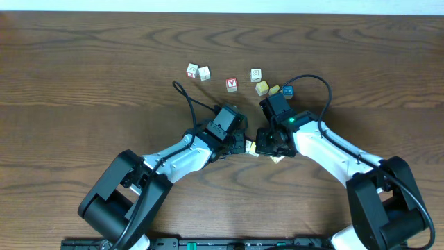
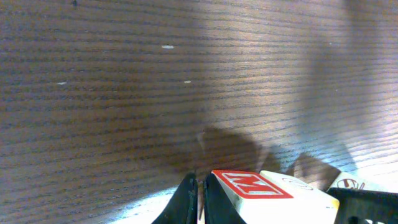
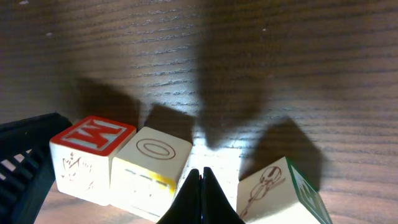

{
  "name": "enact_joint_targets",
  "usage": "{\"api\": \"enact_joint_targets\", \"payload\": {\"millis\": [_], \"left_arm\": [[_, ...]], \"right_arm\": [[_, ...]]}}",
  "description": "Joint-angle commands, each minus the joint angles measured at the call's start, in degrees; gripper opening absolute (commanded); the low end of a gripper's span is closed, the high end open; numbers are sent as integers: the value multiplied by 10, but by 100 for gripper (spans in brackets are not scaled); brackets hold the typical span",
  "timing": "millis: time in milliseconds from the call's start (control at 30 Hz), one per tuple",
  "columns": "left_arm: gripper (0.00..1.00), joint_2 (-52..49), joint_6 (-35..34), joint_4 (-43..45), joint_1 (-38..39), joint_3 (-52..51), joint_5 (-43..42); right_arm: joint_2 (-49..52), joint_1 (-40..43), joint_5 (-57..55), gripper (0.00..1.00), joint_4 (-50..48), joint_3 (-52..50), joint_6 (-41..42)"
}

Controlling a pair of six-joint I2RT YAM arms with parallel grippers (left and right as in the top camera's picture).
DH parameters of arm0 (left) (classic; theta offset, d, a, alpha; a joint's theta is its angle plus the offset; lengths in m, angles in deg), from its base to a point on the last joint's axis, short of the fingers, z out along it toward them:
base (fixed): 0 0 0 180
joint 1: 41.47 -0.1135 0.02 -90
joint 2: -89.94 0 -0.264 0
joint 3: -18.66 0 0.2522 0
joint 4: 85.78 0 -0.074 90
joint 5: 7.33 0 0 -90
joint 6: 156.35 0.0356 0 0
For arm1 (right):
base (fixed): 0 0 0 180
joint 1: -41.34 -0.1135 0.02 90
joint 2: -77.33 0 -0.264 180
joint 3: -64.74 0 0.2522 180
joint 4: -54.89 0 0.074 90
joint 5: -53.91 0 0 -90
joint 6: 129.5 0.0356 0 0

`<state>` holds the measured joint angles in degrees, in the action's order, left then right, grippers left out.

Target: Lift 3 blocks

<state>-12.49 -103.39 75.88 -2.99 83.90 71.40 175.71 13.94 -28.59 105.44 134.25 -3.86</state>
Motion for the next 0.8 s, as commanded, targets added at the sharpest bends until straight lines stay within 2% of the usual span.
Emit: {"api": "enact_joint_targets", "payload": {"millis": [0, 767], "left_arm": [[7, -5, 12, 0, 2, 4, 0], [7, -5, -4, 9, 2, 4, 0]], "right_arm": [[22, -5, 1, 1, -4, -4, 12], [30, -5, 1, 1, -76, -4, -1]]}}
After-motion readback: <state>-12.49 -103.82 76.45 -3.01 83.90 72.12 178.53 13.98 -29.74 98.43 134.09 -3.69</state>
